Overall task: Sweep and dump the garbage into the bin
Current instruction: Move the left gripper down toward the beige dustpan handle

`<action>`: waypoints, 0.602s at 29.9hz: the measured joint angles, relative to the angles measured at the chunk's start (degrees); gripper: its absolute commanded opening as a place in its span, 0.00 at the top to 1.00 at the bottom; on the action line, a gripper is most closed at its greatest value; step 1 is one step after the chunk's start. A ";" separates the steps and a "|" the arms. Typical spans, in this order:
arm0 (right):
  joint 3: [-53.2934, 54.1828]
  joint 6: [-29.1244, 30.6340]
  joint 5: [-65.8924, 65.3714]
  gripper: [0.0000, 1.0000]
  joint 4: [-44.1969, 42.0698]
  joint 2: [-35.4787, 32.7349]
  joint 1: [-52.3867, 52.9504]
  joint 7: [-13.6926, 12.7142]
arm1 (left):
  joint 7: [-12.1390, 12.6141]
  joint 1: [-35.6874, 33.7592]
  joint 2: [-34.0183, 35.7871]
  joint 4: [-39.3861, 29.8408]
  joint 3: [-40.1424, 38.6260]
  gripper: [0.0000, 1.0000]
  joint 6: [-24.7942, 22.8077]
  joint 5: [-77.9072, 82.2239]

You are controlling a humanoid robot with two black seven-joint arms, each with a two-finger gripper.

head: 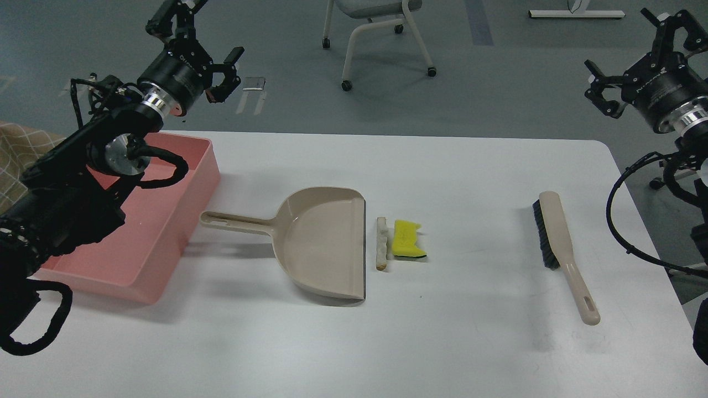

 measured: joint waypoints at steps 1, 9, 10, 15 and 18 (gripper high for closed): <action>-0.02 0.00 0.00 0.00 0.02 0.00 0.00 0.00 | 0.00 0.63 0.33 -1.30 -0.36 0.02 0.01 0.00; -0.02 0.00 0.08 0.00 0.29 -0.18 -0.12 0.00 | 0.00 3.59 1.17 -9.17 -1.08 0.02 1.67 0.00; -0.02 0.00 0.08 0.00 0.51 -0.32 -0.12 0.00 | 0.00 4.06 1.60 -10.32 -1.22 0.02 1.38 0.00; 0.47 0.00 0.28 0.00 1.94 -1.38 -0.99 0.00 | -0.11 10.06 7.03 -20.95 -2.95 0.03 -0.06 0.24; 0.66 0.00 0.43 0.00 3.56 -1.62 -1.52 0.00 | -0.13 14.77 10.74 -27.06 -3.16 0.05 0.04 0.77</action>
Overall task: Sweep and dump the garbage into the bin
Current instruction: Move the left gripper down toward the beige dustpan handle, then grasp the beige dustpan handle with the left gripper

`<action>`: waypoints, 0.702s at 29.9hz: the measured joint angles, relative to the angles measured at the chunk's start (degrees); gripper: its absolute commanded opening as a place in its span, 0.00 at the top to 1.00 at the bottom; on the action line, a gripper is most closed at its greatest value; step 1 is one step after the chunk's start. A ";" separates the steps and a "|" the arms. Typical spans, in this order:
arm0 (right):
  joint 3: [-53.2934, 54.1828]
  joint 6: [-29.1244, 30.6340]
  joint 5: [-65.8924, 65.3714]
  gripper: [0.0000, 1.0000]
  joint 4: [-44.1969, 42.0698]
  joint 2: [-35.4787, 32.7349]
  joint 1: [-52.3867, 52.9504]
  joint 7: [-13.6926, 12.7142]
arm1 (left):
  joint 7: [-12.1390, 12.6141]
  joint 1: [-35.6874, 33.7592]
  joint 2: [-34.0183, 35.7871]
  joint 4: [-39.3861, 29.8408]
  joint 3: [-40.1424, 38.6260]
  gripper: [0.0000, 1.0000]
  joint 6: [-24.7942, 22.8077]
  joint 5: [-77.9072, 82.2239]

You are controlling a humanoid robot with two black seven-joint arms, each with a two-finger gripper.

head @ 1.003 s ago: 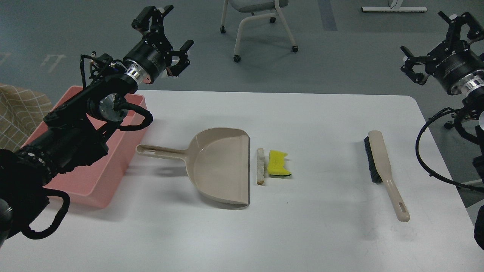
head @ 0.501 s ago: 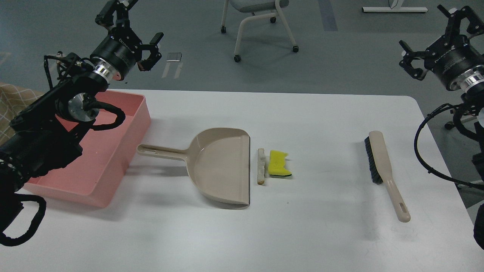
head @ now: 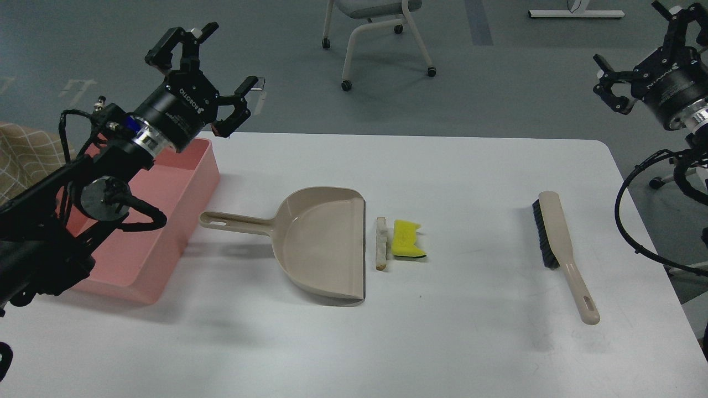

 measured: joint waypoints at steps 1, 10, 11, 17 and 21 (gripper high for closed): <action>0.01 0.00 0.04 0.00 0.55 -0.01 -0.11 0.00 | -0.01 1.88 1.58 -2.53 -0.04 0.07 0.13 0.12; 0.06 0.00 0.04 0.00 2.16 -0.87 -1.53 0.00 | -0.17 13.93 14.15 -20.62 -0.16 0.09 7.88 2.64; 0.09 0.00 0.04 0.00 2.57 -1.19 -1.81 0.00 | -0.17 15.17 15.47 -22.42 -0.16 0.10 8.97 3.57; 0.38 0.00 0.07 0.00 3.39 -3.01 -2.45 0.00 | -0.26 25.55 18.48 -29.78 -0.14 0.17 14.99 14.22; 0.70 0.00 0.09 0.00 3.39 -3.33 -2.50 0.00 | -0.75 30.18 16.21 -30.23 -0.14 0.24 20.12 22.49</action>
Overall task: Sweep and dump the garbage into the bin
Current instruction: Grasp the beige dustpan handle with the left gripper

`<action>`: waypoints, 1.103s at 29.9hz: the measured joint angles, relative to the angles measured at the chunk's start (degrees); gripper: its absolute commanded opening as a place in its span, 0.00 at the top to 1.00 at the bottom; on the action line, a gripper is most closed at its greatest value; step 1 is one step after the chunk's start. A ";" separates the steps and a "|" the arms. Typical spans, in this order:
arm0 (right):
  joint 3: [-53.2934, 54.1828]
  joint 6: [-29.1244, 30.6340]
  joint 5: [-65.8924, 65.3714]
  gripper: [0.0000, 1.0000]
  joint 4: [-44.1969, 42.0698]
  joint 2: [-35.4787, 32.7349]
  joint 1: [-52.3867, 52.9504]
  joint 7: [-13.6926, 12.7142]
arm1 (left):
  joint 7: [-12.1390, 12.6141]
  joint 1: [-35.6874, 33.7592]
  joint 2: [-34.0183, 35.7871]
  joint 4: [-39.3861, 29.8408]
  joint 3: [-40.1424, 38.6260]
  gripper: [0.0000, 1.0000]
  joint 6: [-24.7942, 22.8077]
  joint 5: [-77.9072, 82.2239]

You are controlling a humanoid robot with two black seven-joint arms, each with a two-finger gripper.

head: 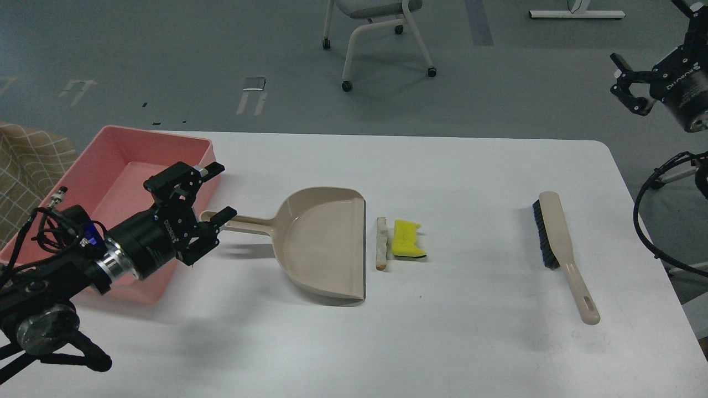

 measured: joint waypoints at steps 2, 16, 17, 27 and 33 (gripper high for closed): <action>0.03 0.00 0.00 0.00 -0.02 -0.03 0.00 0.00 | -0.09 0.81 -1.35 0.10 0.14 0.25 1.83 1.82; 0.38 0.00 0.06 0.00 -0.06 -0.98 -0.18 0.00 | -0.12 0.96 -5.09 10.13 2.33 0.27 2.99 4.66; 0.39 0.00 0.06 0.00 -0.09 -1.12 -0.23 0.00 | -0.12 0.76 -5.38 10.99 2.48 0.29 2.93 4.76; 0.41 0.00 0.10 0.00 -0.42 -1.42 -0.87 0.00 | -0.02 -4.48 -10.36 20.11 5.74 0.29 1.71 4.85; 0.58 0.00 0.10 0.00 -0.33 -1.49 -0.94 0.00 | -0.03 -6.06 -11.43 20.68 5.55 0.29 1.84 4.76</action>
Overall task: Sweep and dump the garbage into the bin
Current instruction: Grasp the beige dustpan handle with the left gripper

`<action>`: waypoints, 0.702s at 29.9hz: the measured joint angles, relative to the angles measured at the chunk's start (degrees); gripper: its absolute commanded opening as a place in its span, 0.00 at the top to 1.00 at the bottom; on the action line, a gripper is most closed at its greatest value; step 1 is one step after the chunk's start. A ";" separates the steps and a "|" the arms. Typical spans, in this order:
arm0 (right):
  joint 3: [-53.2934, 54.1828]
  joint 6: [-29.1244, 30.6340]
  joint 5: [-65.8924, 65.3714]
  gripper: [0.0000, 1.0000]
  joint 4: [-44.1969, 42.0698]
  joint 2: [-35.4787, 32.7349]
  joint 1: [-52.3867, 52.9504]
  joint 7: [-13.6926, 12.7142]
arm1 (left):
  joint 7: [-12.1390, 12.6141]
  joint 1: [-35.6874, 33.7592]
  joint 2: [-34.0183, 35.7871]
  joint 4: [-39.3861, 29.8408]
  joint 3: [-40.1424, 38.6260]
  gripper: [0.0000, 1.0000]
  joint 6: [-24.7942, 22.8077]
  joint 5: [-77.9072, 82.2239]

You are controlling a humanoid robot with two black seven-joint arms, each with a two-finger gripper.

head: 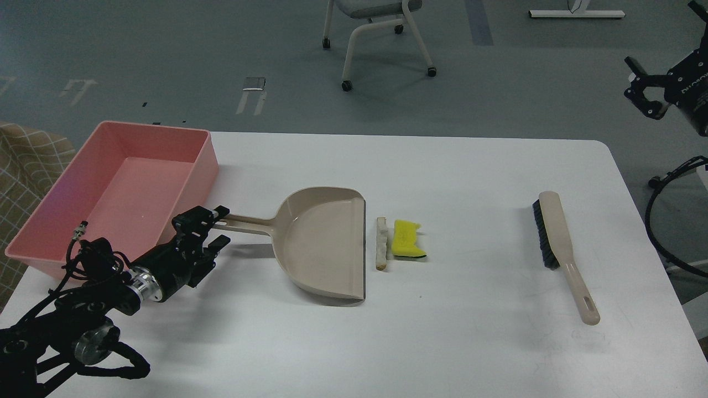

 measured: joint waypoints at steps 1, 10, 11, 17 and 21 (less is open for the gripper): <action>0.17 0.00 0.00 0.00 0.00 -0.22 -0.02 0.00 | -0.01 -0.17 0.00 0.00 0.00 0.29 0.05 -0.01; 0.68 0.00 0.00 0.00 0.00 -0.77 -0.54 0.00 | -0.07 -0.86 -0.40 -0.71 -0.02 0.29 0.13 -0.01; 0.68 0.00 0.00 0.00 0.00 -0.77 -0.55 0.00 | -0.07 -0.86 -0.77 -1.05 0.06 0.29 0.12 0.01; 0.70 0.00 0.00 0.00 0.00 -1.04 -0.73 0.00 | 0.05 -0.37 -0.45 -4.42 0.24 0.28 0.28 0.04; 0.72 0.00 0.00 0.00 -0.01 -1.09 -0.76 0.00 | 0.23 -0.34 0.41 -5.61 0.25 0.28 0.34 0.05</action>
